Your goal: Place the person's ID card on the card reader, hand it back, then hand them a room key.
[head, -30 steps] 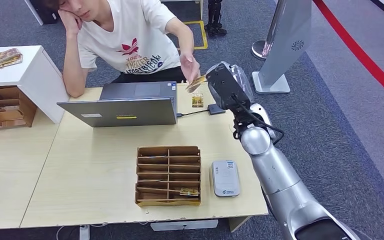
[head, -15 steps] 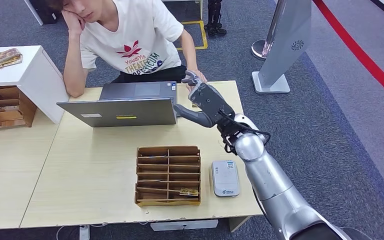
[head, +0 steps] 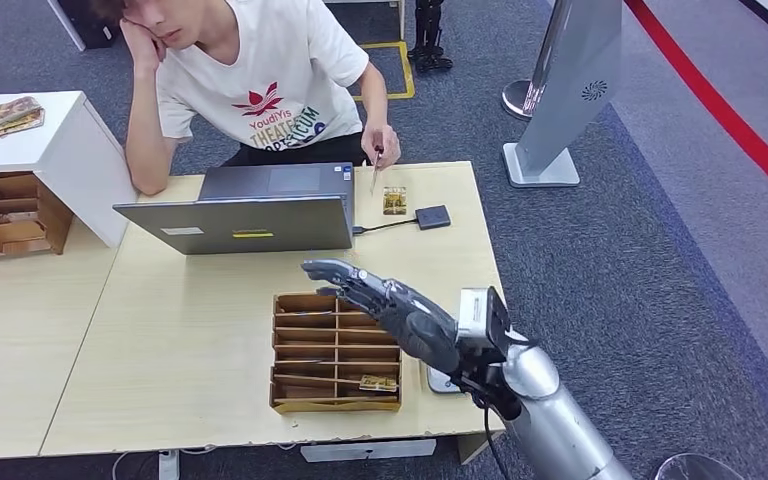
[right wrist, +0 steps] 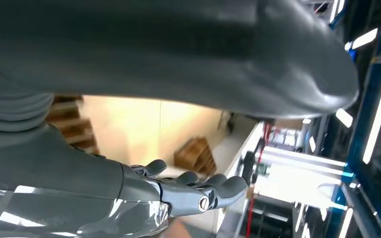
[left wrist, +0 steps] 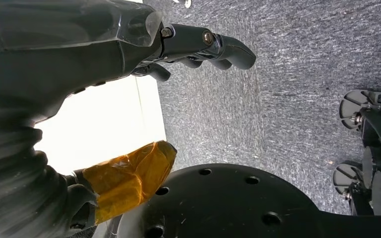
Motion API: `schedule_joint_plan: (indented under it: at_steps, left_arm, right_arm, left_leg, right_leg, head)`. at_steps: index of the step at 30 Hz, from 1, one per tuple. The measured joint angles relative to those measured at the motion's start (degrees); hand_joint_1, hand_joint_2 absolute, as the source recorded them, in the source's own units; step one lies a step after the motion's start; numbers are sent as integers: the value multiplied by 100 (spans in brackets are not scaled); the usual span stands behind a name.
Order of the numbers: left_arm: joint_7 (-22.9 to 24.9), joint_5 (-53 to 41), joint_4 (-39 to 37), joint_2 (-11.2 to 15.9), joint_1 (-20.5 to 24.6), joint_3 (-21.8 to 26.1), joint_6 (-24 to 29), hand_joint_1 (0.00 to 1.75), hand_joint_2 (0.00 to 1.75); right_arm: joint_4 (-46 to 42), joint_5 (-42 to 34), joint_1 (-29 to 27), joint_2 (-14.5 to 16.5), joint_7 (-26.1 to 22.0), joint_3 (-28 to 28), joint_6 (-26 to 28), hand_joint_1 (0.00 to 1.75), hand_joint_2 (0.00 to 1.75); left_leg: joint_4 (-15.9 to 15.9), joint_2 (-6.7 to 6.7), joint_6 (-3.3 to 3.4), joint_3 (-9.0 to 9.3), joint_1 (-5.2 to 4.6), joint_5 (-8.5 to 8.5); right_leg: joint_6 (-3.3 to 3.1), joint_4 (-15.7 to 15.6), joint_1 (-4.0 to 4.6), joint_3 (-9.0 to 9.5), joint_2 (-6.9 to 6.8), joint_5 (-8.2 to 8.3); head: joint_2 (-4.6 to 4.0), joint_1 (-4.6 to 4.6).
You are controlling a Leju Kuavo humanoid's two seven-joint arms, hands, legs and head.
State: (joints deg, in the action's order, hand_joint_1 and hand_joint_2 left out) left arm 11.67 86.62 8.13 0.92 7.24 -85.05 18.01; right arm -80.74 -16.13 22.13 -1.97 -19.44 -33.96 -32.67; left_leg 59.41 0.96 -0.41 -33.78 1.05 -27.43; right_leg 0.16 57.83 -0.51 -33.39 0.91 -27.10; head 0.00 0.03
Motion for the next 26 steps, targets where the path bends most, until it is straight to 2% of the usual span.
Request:
schedule_joint_plan:
  at_steps: [12, 26]
  left_arm:
    - [0, 43, 0, 4, -3, 0, 5, 0, 175]
    - [1, 60, 1, 4, -7, 4, 77, 0, 175]
  right_arm:
    - [-668, -302, -1070, -255, -242, -51, -465, 0, 0]
    - [-810, -398, -1548, -358, -309, -74, -589, 0, 0]
  left_leg:
    - [-1, 0, -5, 0, 1, -3]
    - [-1, 0, -6, 1, 1, -4]
  right_leg:
    - [-1, 0, 0, -1, 1, -1]
    - [-1, 0, 0, 1, -1, -1]
  head:
    - [0, -1]
    - [0, -1]
